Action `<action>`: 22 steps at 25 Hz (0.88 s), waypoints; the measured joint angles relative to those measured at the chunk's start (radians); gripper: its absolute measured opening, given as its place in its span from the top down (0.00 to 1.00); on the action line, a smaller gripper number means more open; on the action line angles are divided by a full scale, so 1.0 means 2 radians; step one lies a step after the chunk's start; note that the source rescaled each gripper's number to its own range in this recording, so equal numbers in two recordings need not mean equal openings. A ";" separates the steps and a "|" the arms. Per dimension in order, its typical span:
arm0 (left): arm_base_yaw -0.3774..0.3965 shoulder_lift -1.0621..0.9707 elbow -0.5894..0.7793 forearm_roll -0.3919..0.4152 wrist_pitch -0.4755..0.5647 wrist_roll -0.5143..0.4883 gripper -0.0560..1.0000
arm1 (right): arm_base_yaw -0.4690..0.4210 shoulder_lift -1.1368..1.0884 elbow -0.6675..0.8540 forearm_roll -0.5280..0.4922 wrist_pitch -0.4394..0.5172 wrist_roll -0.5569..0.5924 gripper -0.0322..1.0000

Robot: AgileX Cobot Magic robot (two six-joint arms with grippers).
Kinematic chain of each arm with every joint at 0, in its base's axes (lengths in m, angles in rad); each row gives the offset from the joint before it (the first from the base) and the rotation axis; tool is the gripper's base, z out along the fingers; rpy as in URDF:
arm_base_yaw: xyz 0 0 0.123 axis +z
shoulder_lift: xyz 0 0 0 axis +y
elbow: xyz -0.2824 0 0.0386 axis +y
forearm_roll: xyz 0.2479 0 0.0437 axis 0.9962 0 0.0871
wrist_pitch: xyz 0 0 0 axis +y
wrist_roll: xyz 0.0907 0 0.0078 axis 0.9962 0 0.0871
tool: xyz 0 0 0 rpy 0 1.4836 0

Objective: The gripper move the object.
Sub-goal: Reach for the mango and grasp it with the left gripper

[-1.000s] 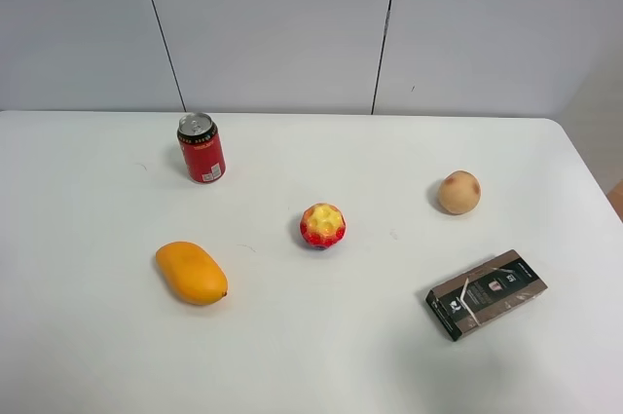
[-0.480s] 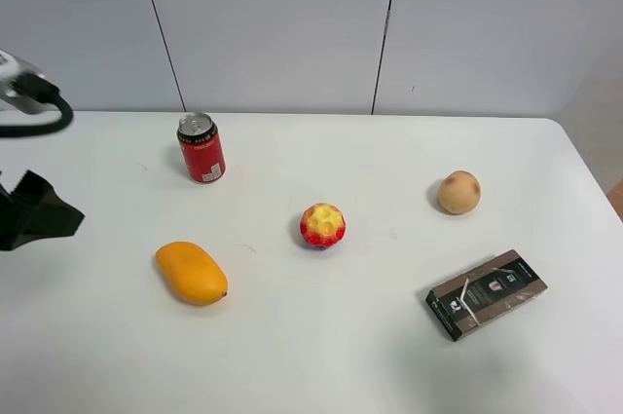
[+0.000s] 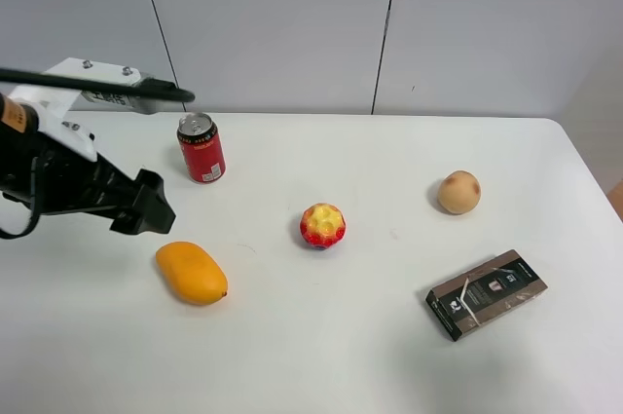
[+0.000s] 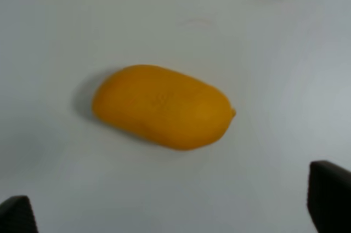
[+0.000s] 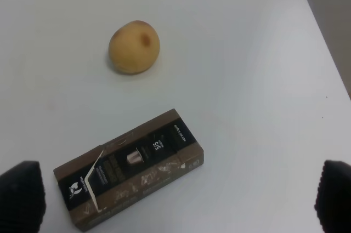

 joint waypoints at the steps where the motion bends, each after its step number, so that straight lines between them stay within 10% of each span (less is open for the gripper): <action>1: 0.000 0.011 0.000 0.002 -0.010 -0.039 0.00 | 0.000 0.000 0.000 0.000 0.000 0.000 0.00; 18: 0.000 0.125 0.111 0.048 -0.246 -0.439 0.00 | 0.000 0.000 0.000 0.000 0.000 0.000 0.00; 22: -0.001 0.127 0.124 0.056 -0.263 -0.471 0.00 | 0.000 0.000 0.000 0.000 0.000 0.000 0.00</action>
